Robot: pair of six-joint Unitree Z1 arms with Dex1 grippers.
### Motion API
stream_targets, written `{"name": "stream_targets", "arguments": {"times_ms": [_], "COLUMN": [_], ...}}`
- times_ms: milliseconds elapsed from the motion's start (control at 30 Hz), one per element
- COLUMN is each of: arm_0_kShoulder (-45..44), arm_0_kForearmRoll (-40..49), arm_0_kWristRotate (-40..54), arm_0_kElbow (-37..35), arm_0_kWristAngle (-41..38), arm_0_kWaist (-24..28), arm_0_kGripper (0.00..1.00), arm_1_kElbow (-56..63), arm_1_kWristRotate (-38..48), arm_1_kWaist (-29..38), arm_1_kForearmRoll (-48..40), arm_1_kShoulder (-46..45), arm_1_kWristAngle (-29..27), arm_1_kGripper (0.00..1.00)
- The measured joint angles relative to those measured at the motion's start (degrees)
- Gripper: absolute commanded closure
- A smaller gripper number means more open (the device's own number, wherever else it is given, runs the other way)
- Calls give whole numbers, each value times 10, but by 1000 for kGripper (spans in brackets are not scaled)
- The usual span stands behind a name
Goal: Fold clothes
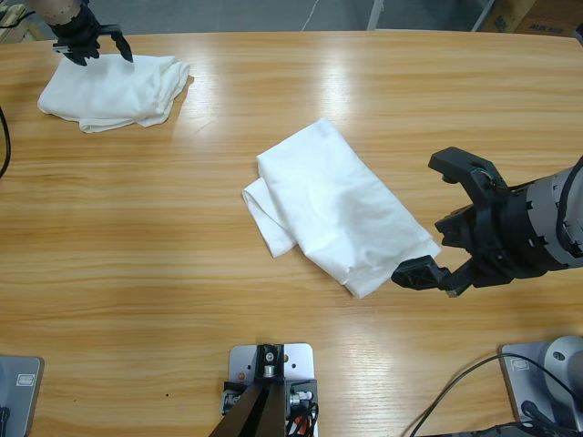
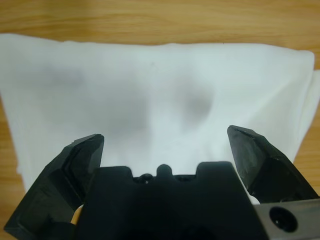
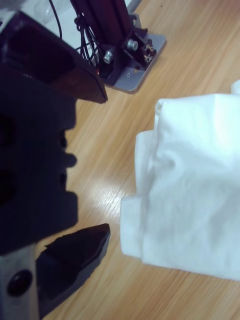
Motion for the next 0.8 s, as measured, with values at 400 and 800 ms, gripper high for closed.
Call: {"name": "stream_targets", "arguments": {"times_ms": [400,800], "arm_0_kShoulder": [36,-156], "arm_0_kForearmRoll": [34,-214], "arm_0_kWristRotate": [1,-28], "arm_0_kElbow": [-2,424], "arm_0_kWristAngle": [-86,-98], "arm_0_kWaist": [20,-16], "arm_0_kGripper": [41,40], "arm_1_kElbow": [0,0], "arm_1_kWristRotate": [0,0], "arm_1_kWaist": [0,-1], "arm_1_kForearmRoll": [-1,-1], "arm_1_kShoulder": [2,-14], "arm_1_kWristAngle": [6,6], "arm_1_kGripper": [0,0]}}
